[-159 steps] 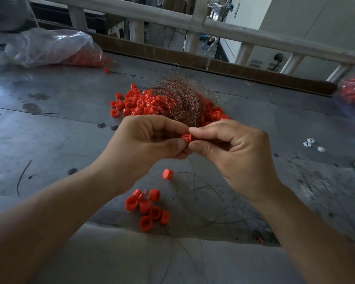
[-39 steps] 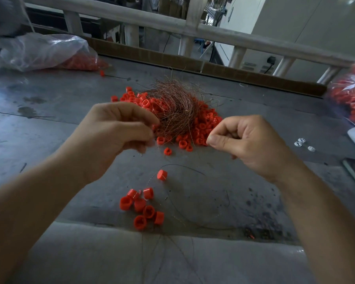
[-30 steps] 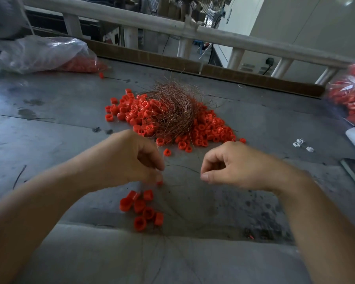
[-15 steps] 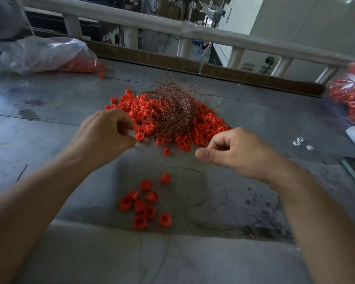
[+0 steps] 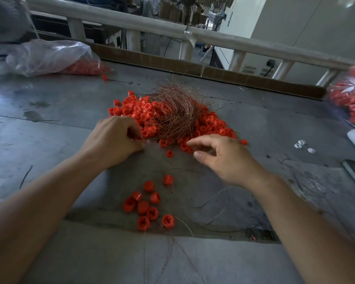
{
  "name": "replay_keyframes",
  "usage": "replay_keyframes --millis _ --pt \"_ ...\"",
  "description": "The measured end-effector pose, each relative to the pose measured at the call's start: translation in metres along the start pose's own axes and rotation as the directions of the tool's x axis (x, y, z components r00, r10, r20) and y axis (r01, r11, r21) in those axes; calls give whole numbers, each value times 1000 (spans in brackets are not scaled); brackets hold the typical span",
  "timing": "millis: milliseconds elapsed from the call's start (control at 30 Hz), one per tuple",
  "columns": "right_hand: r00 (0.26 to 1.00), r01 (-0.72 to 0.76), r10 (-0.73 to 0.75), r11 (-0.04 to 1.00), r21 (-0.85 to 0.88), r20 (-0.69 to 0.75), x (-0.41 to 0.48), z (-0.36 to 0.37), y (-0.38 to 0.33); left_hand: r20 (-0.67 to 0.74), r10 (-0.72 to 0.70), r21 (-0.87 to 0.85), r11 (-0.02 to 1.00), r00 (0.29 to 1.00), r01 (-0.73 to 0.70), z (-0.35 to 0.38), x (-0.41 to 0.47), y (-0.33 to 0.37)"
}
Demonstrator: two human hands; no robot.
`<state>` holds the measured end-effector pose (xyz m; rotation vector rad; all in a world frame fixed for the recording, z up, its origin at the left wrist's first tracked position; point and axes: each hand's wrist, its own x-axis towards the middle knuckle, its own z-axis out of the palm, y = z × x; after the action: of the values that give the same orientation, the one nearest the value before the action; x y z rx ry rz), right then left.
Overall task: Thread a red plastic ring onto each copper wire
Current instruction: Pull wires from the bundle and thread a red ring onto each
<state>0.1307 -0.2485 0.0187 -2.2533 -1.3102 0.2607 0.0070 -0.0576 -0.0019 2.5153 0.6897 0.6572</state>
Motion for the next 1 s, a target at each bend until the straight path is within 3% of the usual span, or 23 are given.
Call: replay_keyframes --millis 133,200,300,400,633,833,1000 --pt "1000 11 -11 1000 10 -17 0 -1 0 -76 -104 -94 991 992 97 -8 -1 1" --pt "996 32 -20 989 146 -83 0 -5 -1 -68 -173 -309 940 983 145 -15 -2 6" --pt "991 83 -51 958 274 -122 -2 -13 -2 84 -96 -761 637 992 126 -31 -8 22" --pt "988 136 -113 955 262 -101 -4 -15 -1 171 74 -871 478 982 116 -35 -17 35" --pt "947 278 -172 862 424 -272 -8 -16 -9 228 156 -811 577 961 99 -19 -25 43" --pt "885 320 -212 923 211 -414 -6 -18 -7 223 189 -794 604 956 66 -19 -25 41" --pt "906 350 -137 773 530 -400 -7 -18 -11 225 199 -775 629 954 51 -18 -25 43"
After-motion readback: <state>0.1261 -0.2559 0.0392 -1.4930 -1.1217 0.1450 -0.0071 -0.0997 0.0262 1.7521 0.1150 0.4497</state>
